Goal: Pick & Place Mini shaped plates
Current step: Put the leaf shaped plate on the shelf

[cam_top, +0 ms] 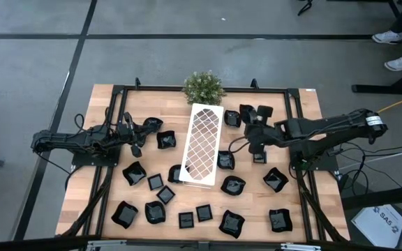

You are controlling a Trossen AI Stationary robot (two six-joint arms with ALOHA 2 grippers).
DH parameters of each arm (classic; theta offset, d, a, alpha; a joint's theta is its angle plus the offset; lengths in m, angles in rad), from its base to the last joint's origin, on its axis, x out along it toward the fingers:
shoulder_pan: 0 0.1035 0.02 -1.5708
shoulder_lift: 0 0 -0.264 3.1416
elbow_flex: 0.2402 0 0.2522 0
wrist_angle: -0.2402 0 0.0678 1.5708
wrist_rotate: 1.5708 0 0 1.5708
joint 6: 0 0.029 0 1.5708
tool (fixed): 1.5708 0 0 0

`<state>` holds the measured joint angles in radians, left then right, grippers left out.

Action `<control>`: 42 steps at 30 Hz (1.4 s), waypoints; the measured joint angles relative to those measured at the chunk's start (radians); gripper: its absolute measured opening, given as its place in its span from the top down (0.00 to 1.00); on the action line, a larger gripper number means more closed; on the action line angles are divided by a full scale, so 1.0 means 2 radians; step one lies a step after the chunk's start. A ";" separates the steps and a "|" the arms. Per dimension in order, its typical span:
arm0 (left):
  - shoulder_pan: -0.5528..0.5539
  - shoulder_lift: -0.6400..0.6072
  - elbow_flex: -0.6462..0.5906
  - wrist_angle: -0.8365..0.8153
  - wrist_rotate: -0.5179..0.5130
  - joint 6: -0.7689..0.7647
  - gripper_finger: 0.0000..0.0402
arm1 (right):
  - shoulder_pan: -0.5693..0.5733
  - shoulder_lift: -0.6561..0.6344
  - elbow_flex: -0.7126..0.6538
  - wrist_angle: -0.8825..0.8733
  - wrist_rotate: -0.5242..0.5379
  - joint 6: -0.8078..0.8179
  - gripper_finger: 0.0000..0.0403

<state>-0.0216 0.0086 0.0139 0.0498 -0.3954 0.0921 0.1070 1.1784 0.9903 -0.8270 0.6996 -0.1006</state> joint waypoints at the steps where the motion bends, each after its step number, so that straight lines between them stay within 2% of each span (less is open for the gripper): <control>1: 0.000 0.000 0.000 0.000 0.000 0.000 0.87 | 0.000 0.002 0.008 0.004 0.000 -0.014 1.00; 12: 0.000 0.000 0.000 0.000 0.000 0.000 0.87 | 0.000 0.033 0.046 0.095 -0.002 -0.190 1.00; 24: 0.000 0.000 0.000 0.000 0.000 0.000 0.86 | 0.000 0.083 0.047 0.210 -0.069 -0.367 1.00; 29: 0.000 0.000 0.000 0.000 0.000 0.000 0.87 | 0.000 0.101 0.047 0.231 -0.107 -0.389 1.00; 34: 0.000 0.000 0.000 0.000 0.000 0.000 0.87 | -0.009 0.115 0.047 0.238 -0.122 -0.404 1.00; 39: 0.000 0.000 0.000 0.000 0.000 0.000 0.86 | -0.030 0.124 0.047 0.249 -0.162 -0.394 1.00; 42: 0.000 0.000 0.000 0.000 0.000 0.000 0.86 | -0.041 0.128 0.047 0.254 -0.168 -0.383 1.00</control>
<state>-0.0216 0.0088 0.0139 0.0498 -0.3954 0.0920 0.0244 1.4347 1.0847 -0.3185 0.3635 -0.8675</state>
